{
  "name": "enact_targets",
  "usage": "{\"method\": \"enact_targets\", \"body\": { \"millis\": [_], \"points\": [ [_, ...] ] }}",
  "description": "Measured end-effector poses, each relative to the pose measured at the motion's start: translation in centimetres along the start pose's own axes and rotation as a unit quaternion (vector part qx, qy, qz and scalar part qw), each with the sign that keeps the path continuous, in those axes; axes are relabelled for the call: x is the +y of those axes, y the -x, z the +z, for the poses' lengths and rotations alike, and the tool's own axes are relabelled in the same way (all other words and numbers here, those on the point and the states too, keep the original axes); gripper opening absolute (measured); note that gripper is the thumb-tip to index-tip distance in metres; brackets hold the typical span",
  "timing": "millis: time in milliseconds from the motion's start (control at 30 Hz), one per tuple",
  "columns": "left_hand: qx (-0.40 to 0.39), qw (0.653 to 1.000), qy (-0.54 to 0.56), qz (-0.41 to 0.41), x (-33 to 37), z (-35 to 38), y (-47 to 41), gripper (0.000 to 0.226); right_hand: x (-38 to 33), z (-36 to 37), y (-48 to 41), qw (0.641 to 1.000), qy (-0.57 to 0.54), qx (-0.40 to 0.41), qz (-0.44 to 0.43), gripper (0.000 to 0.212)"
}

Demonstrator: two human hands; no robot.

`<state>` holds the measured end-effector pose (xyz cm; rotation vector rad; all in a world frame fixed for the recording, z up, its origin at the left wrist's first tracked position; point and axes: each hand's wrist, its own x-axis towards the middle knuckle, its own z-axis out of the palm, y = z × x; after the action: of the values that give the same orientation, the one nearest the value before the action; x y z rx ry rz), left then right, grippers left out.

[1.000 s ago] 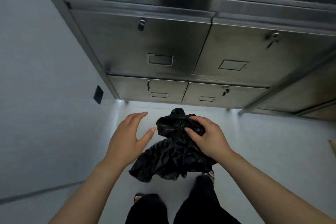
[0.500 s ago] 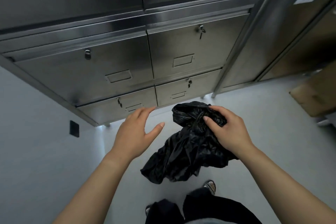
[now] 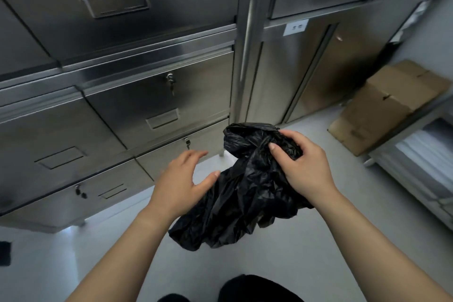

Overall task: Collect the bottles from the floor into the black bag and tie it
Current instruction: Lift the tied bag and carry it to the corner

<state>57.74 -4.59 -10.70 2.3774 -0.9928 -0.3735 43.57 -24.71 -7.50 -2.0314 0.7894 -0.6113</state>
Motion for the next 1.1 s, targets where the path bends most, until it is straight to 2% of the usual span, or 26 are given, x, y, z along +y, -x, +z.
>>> {"method": "enact_targets", "body": {
  "millis": [167,333,467,633,800,1100],
  "points": [
    [-0.032,0.998,-0.052,0.036,3.4,1.6,-4.2,0.064,2.0,-2.5,-4.4,0.999,0.015,0.036,-0.006,0.031],
    [-0.075,0.995,-0.048,0.053,3.5,2.2,-9.9,0.065,4.2,-3.1,-8.8,0.997,0.046,0.064,0.015,0.029],
    [-0.112,0.988,-0.043,0.098,4.3,3.7,-16.6,0.066,5.8,-4.6,-12.4,0.988,0.091,0.111,0.047,0.032],
    [-0.164,0.97,-0.034,0.173,7.2,5.1,-24.4,0.059,6.2,-8.8,-16.2,0.968,0.116,0.195,0.103,0.027],
    [-0.206,0.946,-0.036,0.248,10.7,7.2,-30.5,0.06,6.5,-13.2,-19.4,0.942,0.135,0.292,0.099,0.017],
    [-0.276,0.91,-0.028,0.308,18.6,14.4,-36.4,0.061,11.3,-19.0,-22.6,0.917,0.143,0.339,0.153,0.022]
  ]
}}
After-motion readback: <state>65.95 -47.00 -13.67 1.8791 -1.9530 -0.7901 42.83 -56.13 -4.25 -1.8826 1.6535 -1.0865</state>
